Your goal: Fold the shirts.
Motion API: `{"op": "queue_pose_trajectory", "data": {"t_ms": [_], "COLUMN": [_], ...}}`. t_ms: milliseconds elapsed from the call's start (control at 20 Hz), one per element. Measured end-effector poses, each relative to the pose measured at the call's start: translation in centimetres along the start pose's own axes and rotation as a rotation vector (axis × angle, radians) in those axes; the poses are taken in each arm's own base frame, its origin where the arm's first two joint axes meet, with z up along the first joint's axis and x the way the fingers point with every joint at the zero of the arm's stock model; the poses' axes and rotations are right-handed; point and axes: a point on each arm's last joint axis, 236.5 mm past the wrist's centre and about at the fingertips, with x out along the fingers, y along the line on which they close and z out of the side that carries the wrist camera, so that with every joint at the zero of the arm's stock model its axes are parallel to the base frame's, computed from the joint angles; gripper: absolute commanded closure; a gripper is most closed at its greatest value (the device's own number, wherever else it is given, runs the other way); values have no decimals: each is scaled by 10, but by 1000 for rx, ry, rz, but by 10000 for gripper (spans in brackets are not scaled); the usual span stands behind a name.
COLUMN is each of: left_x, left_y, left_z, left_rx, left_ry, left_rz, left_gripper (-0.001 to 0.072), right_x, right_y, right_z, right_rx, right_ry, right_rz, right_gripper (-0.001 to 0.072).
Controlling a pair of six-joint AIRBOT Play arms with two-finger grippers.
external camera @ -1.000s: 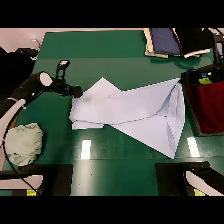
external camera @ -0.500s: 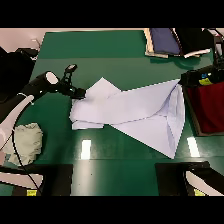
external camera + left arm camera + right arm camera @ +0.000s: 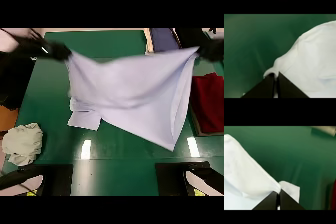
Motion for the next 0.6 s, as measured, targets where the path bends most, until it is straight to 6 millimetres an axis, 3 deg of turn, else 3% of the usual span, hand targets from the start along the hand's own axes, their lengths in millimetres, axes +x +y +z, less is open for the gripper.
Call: {"op": "queue_pose_trajectory", "data": {"t_ms": [100,150,250,350,400,500,600], "left_x": [-89,-133,-217,-289,-319,-359,-375], "left_y": [-20,-31,-54,-75,-84,-94,-96], "left_z": [68,92,125,144,150,157,159], "left_rx": [76,104,145,174,183,194,193], "left_ry": [-216,-317,-497,-650,-715,-801,-836], "left_rz": [46,65,94,113,118,132,144], "left_gripper": [677,677,678,678,678,679,678], "right_x": [-45,-71,-116,-153,-168,-191,-204], "right_y": [8,13,22,27,27,23,17], "right_z": [40,57,78,87,89,89,90], "right_rx": [-37,-57,-85,-102,-107,-109,-104], "right_ry": [-144,-217,-343,-446,-493,-555,-590], "right_rz": [-6,-10,-16,-30,-44,-83,-117], "right_gripper": [692,693,693,694,694,694,694]}}
